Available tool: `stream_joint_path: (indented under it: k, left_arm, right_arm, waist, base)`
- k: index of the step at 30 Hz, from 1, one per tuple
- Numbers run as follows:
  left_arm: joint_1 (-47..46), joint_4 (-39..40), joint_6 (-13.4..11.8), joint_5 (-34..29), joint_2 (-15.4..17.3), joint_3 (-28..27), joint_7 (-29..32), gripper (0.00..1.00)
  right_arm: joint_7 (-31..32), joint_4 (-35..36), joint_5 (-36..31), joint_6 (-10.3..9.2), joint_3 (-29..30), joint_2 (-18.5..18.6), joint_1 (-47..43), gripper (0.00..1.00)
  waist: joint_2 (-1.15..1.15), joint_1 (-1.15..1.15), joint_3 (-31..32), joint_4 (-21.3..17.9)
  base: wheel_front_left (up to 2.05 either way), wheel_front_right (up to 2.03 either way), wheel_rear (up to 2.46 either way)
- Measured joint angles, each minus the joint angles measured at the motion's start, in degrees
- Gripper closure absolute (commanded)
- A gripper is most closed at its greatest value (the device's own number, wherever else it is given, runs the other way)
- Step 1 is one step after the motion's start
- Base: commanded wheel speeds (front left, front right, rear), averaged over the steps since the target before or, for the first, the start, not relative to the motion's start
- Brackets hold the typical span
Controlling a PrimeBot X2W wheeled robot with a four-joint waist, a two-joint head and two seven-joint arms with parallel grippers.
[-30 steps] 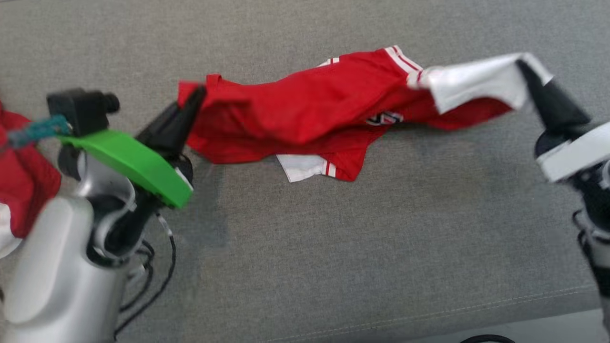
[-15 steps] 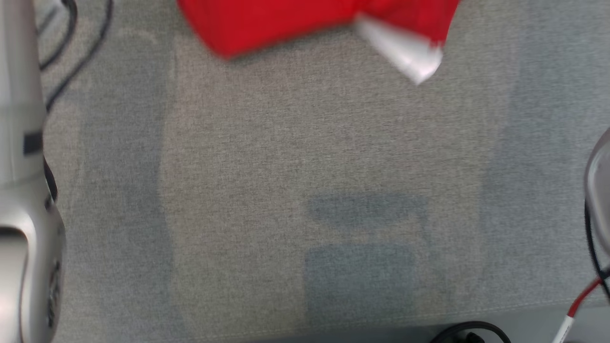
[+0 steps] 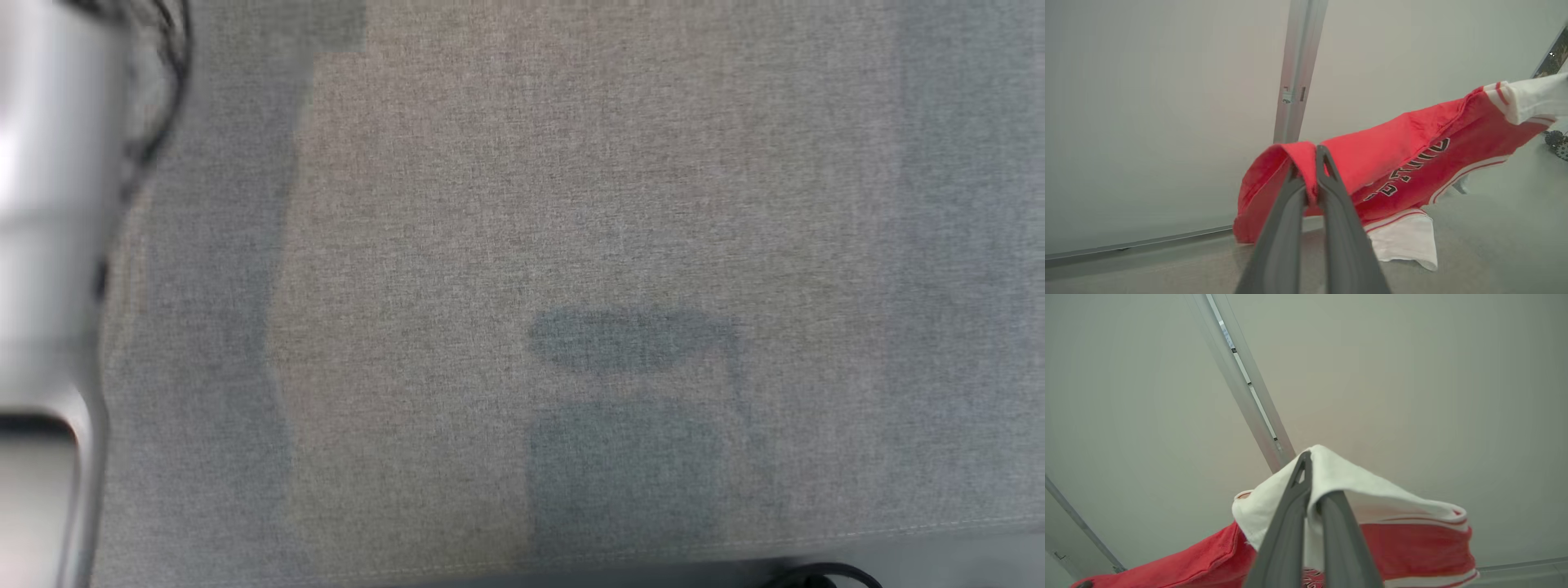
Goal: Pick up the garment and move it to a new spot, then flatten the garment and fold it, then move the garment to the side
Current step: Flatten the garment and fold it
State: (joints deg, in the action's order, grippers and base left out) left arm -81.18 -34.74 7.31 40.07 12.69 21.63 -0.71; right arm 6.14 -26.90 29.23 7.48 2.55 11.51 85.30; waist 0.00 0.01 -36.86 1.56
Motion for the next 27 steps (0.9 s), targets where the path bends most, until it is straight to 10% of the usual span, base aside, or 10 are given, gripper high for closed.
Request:
stream_joint_path:
  k: [8,13,27]
  left_arm:
    - [34.79,12.04,0.08,9.44,10.32,9.18,-2.38,1.0]
    - [52.19,15.99,-0.46,15.52,9.64,8.72,-5.73,1.0]
    - [71.34,19.4,-7.64,15.3,6.88,9.22,-13.46,1.0]
  right_arm:
    - [5.77,23.24,17.63,0.0,-1.98,8.6,-47.87,1.0]
    - [4.83,28.09,21.8,0.0,-5.57,10.37,-70.39,1.0]
    - [-7.21,18.69,29.78,0.1,-13.65,13.51,-84.96,1.0]
  waist:
    - [0.0,-0.02,5.99,-0.94]
    - [0.0,-0.02,9.44,-2.5]
    - [0.01,-0.02,13.89,-4.68]
  base:
    - [0.0,0.0,0.0]
    - [0.0,0.0,0.0]
    - [0.0,0.0,0.0]
